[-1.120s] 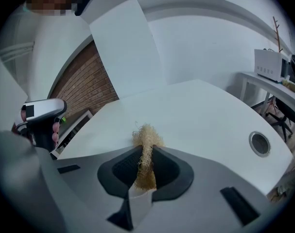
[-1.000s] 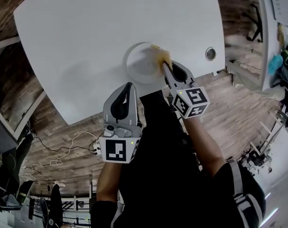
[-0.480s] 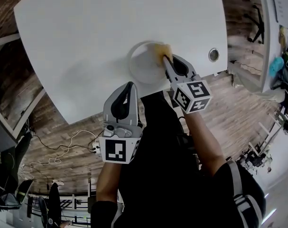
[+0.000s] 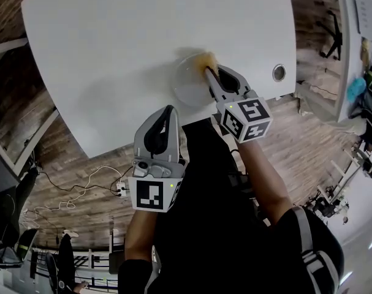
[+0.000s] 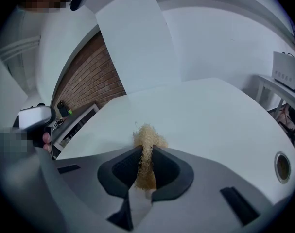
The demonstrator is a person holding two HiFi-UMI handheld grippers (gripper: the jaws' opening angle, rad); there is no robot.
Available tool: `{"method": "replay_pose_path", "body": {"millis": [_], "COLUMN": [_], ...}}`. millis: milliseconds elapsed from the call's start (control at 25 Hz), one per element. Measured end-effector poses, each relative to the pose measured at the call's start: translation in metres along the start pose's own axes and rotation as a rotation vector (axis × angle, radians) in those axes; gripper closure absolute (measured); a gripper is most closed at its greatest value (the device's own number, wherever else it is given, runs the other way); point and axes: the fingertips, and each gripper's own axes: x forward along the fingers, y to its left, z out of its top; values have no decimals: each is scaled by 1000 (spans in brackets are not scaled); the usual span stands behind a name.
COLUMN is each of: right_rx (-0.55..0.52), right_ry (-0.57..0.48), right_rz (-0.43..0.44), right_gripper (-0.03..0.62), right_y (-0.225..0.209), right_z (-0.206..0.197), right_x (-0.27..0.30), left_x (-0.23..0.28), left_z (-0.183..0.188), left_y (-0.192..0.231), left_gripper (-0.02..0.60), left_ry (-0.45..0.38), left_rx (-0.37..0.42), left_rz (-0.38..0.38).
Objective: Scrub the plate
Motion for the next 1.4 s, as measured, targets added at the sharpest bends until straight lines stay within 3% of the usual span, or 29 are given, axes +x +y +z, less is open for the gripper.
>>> {"method": "replay_pose_path", "body": {"millis": [520,1000,1400], "right_rx": [-55,-78,-51], "right_ry": [50,104,140], "right_rz": [93,174,168], "right_gripper": [546,546,546], "right_y": [41,76,74], "right_z": [-4,-32,-59], "right_x": [16,4,-23], "left_x": [-12,-14,-5], "left_z": [-1,-8,-10], "left_y": [15,19,13], "left_gripper": [578,577,578], "left_ry": [-12,3,20], "left_rx": [-23,-29,-21], "left_rz": [25,15,-22]}}
